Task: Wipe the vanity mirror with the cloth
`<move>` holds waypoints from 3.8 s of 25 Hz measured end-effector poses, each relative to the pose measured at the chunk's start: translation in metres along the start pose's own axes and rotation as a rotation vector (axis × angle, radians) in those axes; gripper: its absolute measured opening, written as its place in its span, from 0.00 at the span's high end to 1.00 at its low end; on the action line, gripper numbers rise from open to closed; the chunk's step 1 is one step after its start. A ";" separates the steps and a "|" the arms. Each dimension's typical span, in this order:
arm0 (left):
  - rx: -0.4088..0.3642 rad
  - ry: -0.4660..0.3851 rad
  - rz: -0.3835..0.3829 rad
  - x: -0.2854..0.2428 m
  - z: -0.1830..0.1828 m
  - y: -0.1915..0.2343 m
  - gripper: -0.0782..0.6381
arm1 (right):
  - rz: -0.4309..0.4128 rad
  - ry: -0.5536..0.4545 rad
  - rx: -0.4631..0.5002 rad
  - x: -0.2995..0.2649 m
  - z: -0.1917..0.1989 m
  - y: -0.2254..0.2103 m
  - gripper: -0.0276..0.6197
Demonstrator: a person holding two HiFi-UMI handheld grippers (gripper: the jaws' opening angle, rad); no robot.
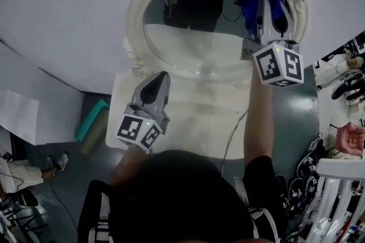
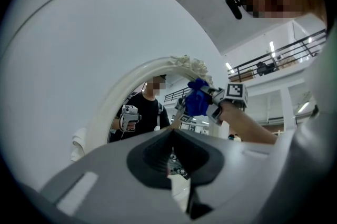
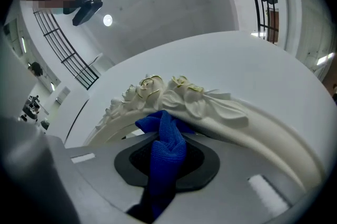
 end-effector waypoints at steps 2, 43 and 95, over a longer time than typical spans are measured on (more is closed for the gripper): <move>0.000 0.001 -0.007 0.003 -0.002 0.001 0.88 | -0.016 -0.001 0.021 -0.006 -0.005 0.012 0.88; 0.053 0.004 -0.118 0.036 0.008 0.066 0.88 | -0.357 0.226 0.600 -0.049 0.151 0.237 0.88; 0.076 0.094 -0.143 0.032 0.048 0.048 0.88 | -0.615 0.756 0.872 0.121 0.481 0.112 0.88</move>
Point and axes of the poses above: the fingertips, and each gripper's own axes: x backward along the fingers, y to its left, z out of its underside, the point moved 1 cm from there along x, backward along the fingers, and after that the axes turned 10 degrees about y, right-handed, at the moved point
